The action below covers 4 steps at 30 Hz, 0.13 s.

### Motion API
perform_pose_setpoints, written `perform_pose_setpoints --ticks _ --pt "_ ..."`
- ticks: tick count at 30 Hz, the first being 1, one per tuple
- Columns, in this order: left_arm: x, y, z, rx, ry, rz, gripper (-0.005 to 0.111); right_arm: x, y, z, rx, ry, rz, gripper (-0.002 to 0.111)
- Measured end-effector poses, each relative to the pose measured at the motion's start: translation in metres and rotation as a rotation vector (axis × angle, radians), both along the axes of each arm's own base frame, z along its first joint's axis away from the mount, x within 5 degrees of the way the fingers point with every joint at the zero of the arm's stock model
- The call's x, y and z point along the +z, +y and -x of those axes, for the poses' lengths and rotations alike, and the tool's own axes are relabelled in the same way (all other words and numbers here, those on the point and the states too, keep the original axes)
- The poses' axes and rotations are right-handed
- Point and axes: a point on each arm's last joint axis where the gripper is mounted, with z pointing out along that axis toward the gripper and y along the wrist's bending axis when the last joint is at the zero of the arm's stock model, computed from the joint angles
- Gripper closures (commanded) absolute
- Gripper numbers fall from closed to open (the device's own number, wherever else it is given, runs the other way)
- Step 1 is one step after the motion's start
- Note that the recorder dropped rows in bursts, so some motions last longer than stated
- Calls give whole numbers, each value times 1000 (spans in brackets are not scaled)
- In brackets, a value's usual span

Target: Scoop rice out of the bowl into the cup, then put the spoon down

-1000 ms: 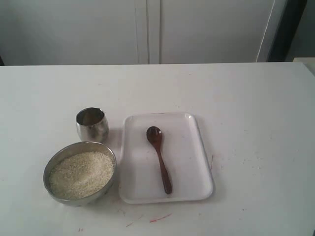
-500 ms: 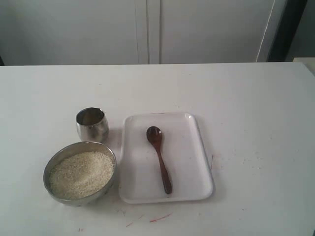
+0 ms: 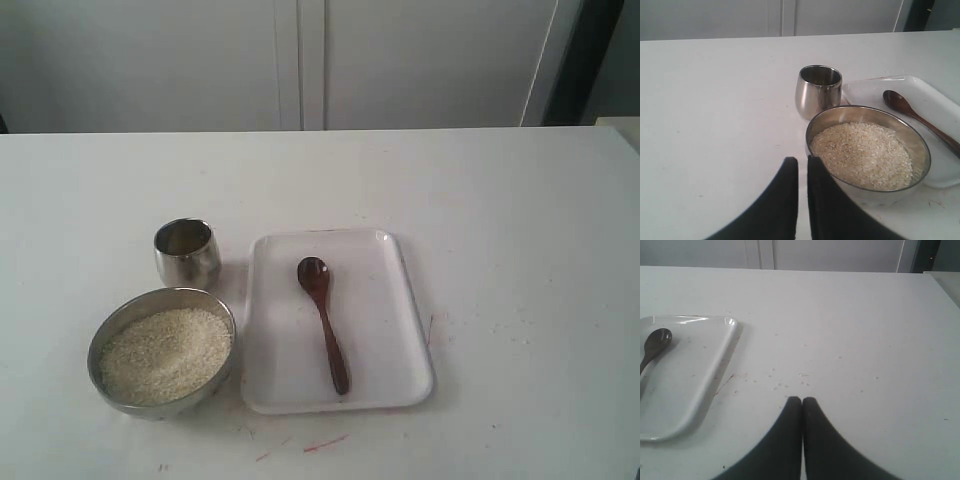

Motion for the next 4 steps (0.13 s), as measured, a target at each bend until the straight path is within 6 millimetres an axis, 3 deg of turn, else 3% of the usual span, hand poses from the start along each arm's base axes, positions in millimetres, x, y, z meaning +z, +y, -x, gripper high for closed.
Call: perform_pose_setpoints --ticks 4 --pt "0 0 0 0 0 0 92 0 0 0 0 0 0 108"
